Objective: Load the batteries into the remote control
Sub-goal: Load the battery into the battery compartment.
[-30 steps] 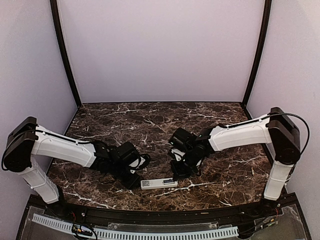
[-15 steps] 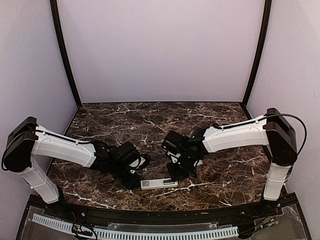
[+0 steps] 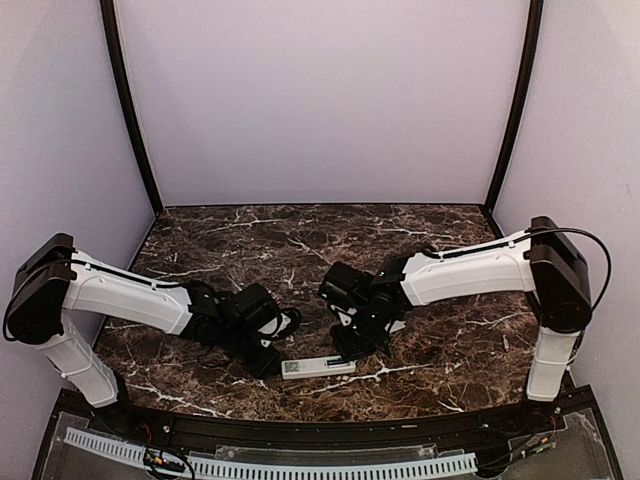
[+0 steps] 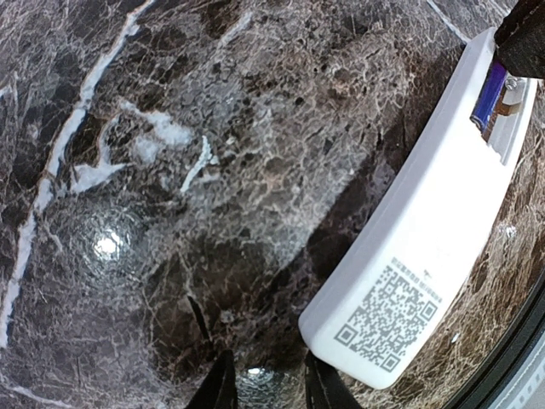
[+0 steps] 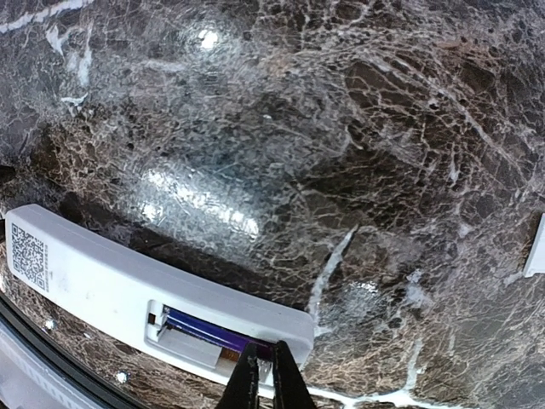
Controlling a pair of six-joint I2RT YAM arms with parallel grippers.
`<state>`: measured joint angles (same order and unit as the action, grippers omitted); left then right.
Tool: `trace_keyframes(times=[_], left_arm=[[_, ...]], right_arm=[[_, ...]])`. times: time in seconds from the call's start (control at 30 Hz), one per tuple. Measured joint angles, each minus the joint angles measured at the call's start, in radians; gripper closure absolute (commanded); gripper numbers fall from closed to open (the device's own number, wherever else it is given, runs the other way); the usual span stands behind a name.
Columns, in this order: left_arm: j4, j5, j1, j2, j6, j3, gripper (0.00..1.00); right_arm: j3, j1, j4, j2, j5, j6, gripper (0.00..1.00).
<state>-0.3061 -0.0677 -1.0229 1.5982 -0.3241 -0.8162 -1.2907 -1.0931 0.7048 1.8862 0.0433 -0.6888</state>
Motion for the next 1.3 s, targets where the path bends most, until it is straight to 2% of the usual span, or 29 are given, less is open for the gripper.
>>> trace_keyframes(times=[0.63,0.8,0.9,1.07,1.2,1.3], left_arm=[[0.0,0.001,0.0,0.0,0.006,0.0,0.73],[-0.002,0.008,0.0,0.0,0.006,-0.001,0.66],[-0.008,0.017,0.0,-0.006,0.0,-0.002,0.6],[-0.029,0.051,0.0,-0.059,-0.006,-0.002,0.47],[-0.029,0.103,0.0,-0.144,-0.018,-0.002,0.41],[-0.027,0.141,0.0,-0.195,-0.039,-0.002,0.39]], right_arm=[[-0.005,0.0,0.028,-0.011,-0.055,0.008,0.91],[-0.003,0.0,0.003,-0.049,-0.008,0.025,0.93],[0.011,0.0,-0.034,-0.073,0.033,0.047,0.87],[0.04,0.01,-0.075,-0.14,0.088,0.201,0.67],[0.061,0.049,-0.13,-0.211,0.154,0.419,0.61],[0.078,0.082,-0.184,-0.233,0.205,0.651,0.57]])
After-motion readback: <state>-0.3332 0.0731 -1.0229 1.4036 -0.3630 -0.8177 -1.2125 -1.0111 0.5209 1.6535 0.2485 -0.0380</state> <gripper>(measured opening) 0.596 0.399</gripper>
